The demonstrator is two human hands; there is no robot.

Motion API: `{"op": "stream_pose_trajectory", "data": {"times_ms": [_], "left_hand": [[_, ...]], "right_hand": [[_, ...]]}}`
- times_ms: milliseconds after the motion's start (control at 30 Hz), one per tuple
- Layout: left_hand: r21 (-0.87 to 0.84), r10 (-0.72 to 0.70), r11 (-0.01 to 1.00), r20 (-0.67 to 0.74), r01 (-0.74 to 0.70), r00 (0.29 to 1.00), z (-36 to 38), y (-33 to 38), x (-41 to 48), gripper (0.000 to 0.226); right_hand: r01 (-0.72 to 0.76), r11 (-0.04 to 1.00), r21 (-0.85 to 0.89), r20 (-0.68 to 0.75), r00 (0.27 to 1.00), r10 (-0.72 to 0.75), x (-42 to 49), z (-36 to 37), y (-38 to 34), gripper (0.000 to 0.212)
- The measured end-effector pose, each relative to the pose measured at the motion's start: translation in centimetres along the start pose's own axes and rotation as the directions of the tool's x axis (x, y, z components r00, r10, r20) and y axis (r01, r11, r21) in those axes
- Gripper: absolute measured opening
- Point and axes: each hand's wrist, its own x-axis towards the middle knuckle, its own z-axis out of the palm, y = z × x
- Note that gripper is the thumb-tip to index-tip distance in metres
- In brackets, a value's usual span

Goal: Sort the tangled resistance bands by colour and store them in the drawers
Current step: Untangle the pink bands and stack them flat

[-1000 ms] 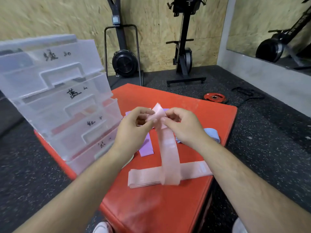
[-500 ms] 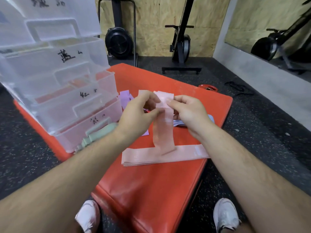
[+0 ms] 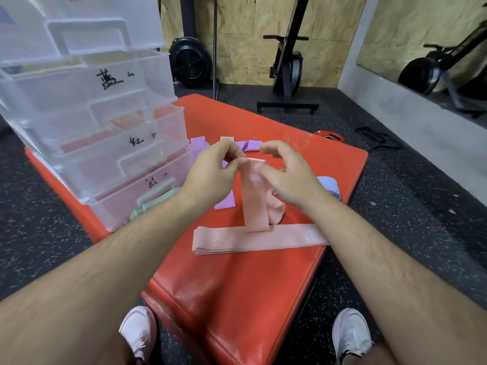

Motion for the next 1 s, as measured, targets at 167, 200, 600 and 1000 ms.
{"op": "stream_pose_trajectory", "data": {"times_ms": [167,200,600,1000], "left_hand": [[-0.132,-0.087,0.987,0.026,0.09,0.996,-0.2,0.2,-0.5,0.008],[-0.157,-0.087,0.983,0.06,0.096,0.994,-0.4,0.2,-0.6,0.013],[-0.186,-0.166,0.958,0.269,0.22,0.949,-1.6,-0.1,-1.8,0.013],[-0.378,-0.348,0.853,0.099,0.359,0.932,-2.9,-1.4,-3.0,0.021]], "right_hand": [[-0.044,0.999,0.015,0.127,0.991,0.042,0.0,0.9,0.1,0.015],[-0.058,0.998,0.028,0.147,0.988,0.053,0.0,0.9,0.0,0.013],[-0.092,0.992,0.08,0.373,0.926,0.056,-1.3,0.5,-1.2,0.026],[-0.309,0.948,0.072,0.522,0.822,0.228,-1.0,-3.7,-0.4,0.024]]}}
